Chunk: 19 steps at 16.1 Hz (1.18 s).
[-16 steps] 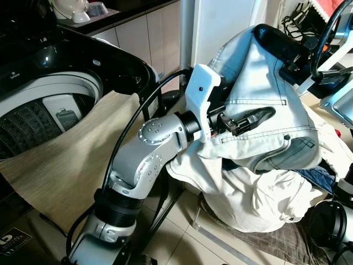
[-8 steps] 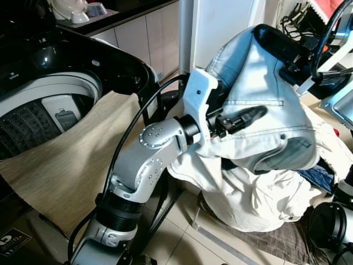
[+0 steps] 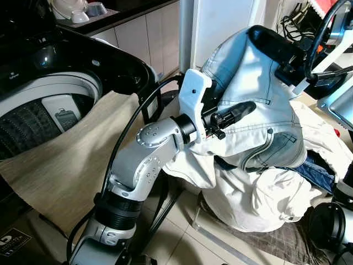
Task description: Clothes washing
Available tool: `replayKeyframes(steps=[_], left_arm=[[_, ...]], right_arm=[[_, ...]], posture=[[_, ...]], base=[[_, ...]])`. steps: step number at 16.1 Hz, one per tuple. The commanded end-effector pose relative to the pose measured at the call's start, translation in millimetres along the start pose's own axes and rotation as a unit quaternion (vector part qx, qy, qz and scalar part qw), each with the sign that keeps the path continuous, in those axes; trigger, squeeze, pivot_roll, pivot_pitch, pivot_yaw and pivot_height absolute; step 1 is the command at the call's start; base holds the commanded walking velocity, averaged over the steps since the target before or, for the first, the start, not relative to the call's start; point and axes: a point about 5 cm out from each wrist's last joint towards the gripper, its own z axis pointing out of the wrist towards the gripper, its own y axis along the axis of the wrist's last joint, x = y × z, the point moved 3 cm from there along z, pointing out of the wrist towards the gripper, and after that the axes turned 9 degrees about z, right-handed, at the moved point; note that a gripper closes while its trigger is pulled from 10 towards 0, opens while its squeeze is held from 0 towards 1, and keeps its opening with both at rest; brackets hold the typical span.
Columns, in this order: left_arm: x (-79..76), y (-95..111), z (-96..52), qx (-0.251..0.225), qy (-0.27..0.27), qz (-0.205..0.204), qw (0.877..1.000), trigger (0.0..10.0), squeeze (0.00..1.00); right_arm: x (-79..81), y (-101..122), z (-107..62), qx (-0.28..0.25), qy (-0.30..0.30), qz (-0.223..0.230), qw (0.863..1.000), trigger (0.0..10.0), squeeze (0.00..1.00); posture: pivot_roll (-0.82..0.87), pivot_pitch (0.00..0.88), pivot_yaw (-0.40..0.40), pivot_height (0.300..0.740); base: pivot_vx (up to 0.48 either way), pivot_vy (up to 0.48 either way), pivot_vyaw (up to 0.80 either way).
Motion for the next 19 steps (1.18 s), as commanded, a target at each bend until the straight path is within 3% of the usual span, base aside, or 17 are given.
replayKeyframes(steps=[1,9,10,11,12,14,15,16,17,18,19], left_arm=[[5.3,2,-0.5,0.002,0.013,0.003,1.0,0.0,0.0],[19.6,4,-4.0,-0.001,0.051,0.003,0.999,0.0,0.0],[30.6,7,-6.4,-0.006,0.084,0.01,0.996,0.0,0.0],[38.0,9,-8.3,-0.009,0.104,0.017,0.994,0.0,0.0],[62.7,20,-16.7,-0.018,0.164,0.045,0.985,0.0,0.0],[106.3,52,-37.7,-0.043,0.263,0.116,0.957,0.0,0.0],[127.6,75,-51.0,-0.061,0.31,0.153,0.937,0.0,0.0],[138.9,92,-59.8,-0.075,0.337,0.179,0.921,0.0,0.0],[153.9,119,-73.3,-0.095,0.375,0.227,0.894,0.0,0.0],[176.3,187,-110.5,-0.131,0.471,0.352,0.798,0.0,0.0],[178.2,202,-119.4,-0.139,0.491,0.378,0.772,0.0,0.0]], right_arm=[[10.0,4,-1.8,-0.013,0.019,-0.013,1.0,0.0,0.0],[9.2,4,-2.0,-0.012,0.01,-0.031,0.999,0.0,0.0],[7.0,5,-1.9,-0.013,-0.002,-0.043,0.999,10.0,0.55],[5.5,5,-1.6,-0.016,-0.003,-0.034,0.999,10.0,1.0],[6.0,4,-2.8,-0.011,0.003,-0.038,0.999,10.0,1.0],[12.1,1,-4.5,0.0,0.017,-0.064,0.998,10.0,1.0],[13.4,0,-4.4,0.003,0.014,-0.083,0.996,10.0,1.0],[15.4,-1,-4.2,0.004,0.017,-0.094,0.995,10.0,0.0],[20.2,-3,-3.9,0.006,0.027,-0.107,0.994,10.0,0.0],[33.3,-8,-3.9,0.015,0.058,-0.132,0.989,10.0,0.0],[35.5,-9,-4.0,0.018,0.062,-0.137,0.988,10.0,0.0]], posture=[[-0.12,0.0,0.031,0.74],[-0.12,0.0,0.031,0.74],[-0.12,0.0,0.031,0.74],[-0.12,0.0,0.031,0.74],[-0.11,0.0,0.027,0.74],[-0.11,0.0,0.027,0.74],[-0.11,0.0,0.026,0.74],[-0.11,0.0,0.026,0.74],[-0.11,0.0,0.028,0.74],[-0.11,0.0,0.03,0.74],[-0.11,0.0,0.03,0.74]], base=[[0.0,0.0,0.0],[0.0,0.0,0.0],[0.0,0.0,0.0],[0.0,0.0,0.0],[0.0,0.0,0.0],[0.0,0.0,0.0],[0.0,0.0,0.0],[0.0,0.0,0.0],[0.0,0.0,0.0],[0.0,0.0,0.0],[0.0,0.0,0.0]])
